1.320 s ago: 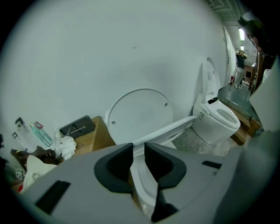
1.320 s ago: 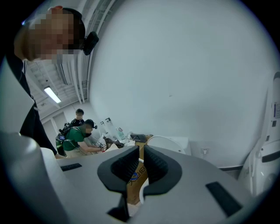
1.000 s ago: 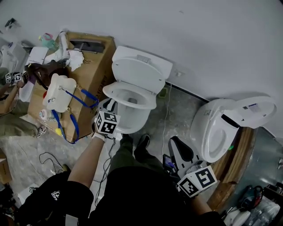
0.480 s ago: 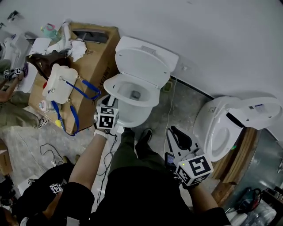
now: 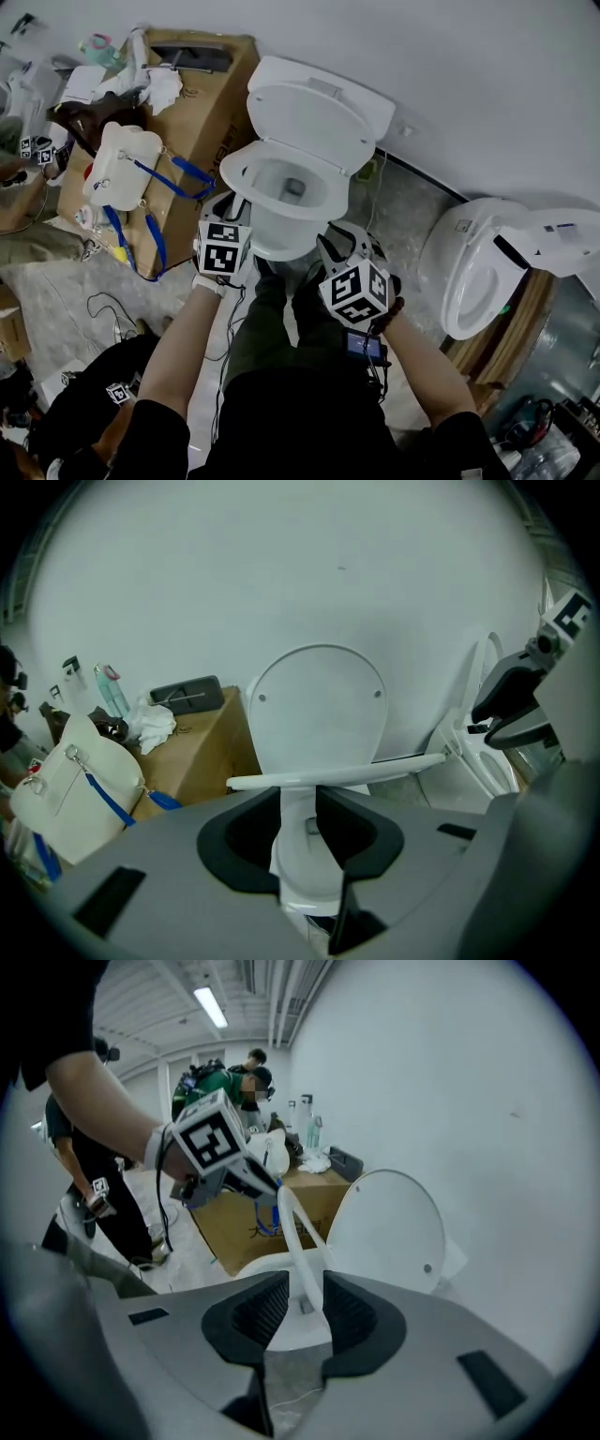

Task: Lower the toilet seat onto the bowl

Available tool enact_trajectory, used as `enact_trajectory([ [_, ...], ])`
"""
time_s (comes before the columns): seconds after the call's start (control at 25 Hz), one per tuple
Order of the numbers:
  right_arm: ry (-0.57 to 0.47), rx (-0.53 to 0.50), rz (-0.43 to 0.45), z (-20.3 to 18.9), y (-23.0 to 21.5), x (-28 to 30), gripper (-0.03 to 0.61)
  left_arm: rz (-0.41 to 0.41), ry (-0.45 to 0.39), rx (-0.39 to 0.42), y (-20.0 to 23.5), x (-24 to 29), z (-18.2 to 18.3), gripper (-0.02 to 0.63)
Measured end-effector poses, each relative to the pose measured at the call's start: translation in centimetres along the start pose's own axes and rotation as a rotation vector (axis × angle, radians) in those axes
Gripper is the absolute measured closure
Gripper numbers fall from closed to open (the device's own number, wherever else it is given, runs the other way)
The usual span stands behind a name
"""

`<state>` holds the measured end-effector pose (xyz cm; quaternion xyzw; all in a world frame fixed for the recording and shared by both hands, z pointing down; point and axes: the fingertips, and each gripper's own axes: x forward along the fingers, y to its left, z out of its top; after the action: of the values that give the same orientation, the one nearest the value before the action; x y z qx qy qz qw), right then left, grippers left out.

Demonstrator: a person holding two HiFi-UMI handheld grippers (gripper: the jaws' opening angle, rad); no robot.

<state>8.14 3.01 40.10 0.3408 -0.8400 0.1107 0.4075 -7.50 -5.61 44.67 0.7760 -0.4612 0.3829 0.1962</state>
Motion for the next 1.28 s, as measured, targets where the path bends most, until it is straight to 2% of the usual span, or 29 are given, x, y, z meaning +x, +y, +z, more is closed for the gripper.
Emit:
enact_trajectory([
  [0.28, 0.08, -0.214, -0.031, -2.6, -0.1, 5.4, 0.468, -0.074, -0.012, 0.043, -0.1, 0.7, -0.6, 0.495],
  [0.4, 0.101, -0.265, -0.053, -2.8, 0.2, 6.6, 0.468, -0.12, -0.003, 0.05, -0.5, 1.2, -1.4, 0.495],
  [0.56, 0.121, -0.297, -0.041, -3.3, 1.6, 7.5, 0.472, -0.155, -0.002, 0.026, -0.4, 1.2, -2.9, 0.495],
  [0.8, 0.119, -0.342, -0.064, -4.3, 3.3, 8.3, 0.489, -0.218, 0.009, -0.064, -0.4, 1.1, -4.8, 0.495],
  [1.0, 0.118, -0.396, -0.075, -5.4, 5.6, 9.3, 0.489, -0.319, 0.022, -0.137, -1.0, 0.2, -7.9, 0.495],
  [1.28, 0.103, -0.458, -0.081, -7.1, 7.9, 10.5, 0.489, -0.471, 0.009, -0.378, -1.8, -0.3, -11.7, 0.495],
])
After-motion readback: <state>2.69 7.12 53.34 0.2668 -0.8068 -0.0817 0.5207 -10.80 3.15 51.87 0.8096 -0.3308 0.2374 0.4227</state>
